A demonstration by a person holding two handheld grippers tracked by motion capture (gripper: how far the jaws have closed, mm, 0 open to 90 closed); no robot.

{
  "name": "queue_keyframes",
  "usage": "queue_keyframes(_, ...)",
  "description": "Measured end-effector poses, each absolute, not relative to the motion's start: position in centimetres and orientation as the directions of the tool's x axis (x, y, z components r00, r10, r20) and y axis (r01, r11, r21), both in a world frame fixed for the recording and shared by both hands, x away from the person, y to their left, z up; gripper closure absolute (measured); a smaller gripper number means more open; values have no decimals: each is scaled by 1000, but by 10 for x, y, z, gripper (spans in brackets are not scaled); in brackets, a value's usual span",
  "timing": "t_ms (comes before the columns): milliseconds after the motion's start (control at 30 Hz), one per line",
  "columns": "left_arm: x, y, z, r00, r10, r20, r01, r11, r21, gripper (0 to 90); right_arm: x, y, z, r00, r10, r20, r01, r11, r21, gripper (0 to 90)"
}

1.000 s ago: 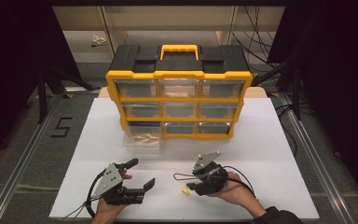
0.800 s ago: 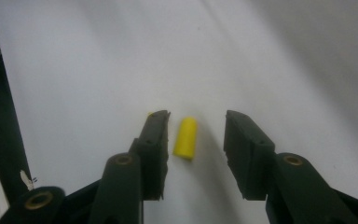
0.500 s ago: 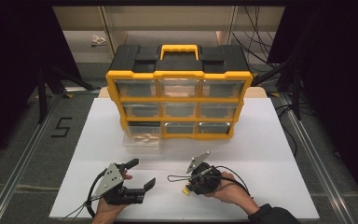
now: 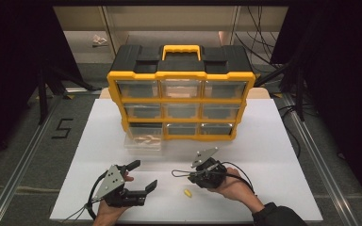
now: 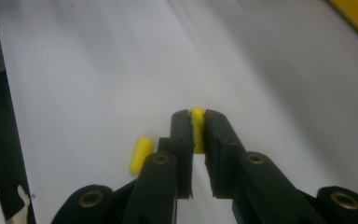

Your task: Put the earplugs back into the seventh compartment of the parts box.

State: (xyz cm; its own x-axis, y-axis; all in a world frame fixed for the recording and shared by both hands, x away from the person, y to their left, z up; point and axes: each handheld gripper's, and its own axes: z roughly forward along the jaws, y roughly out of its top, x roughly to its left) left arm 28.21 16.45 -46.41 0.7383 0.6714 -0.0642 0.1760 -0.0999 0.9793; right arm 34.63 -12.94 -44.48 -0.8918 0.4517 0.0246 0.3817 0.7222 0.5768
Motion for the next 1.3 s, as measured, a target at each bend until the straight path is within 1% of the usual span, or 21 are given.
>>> queue_keyframes(33,282,164,-464,739,671,-62,174,-102,979,124,346,-129,-445,-892,452,25,382,722,577,826)
queue_keyframes(133,282,164,-464,739,671,-60,172,-101,980,124,350,-131,-435,-886,464,7,364,685,631,824)
queue_keyframes(200,282,164,-464,740,670,-60,171,-102,980,124,350,-131,-431,-882,470,1,361,676,643,824)
queue_keyframes(367,282,165,-464,739,670,-61,171,-100,980,126,359,-126,-411,-869,495,-5,341,606,719,823)
queue_keyframes(533,282,165,-464,738,672,-58,170,-101,980,126,370,-119,-395,-865,501,-17,316,571,758,821)
queue_keyframes(800,281,165,-464,738,672,-57,166,-98,981,126,388,-103,-380,-859,512,-12,309,537,785,819)
queue_keyframes(933,281,165,-464,738,672,-59,164,-94,982,126,395,-90,-375,-861,508,-30,293,543,787,818)
queue_keyframes(1300,281,165,-464,739,671,-60,163,-92,982,126,409,-62,-367,-863,503,-33,287,544,788,818)
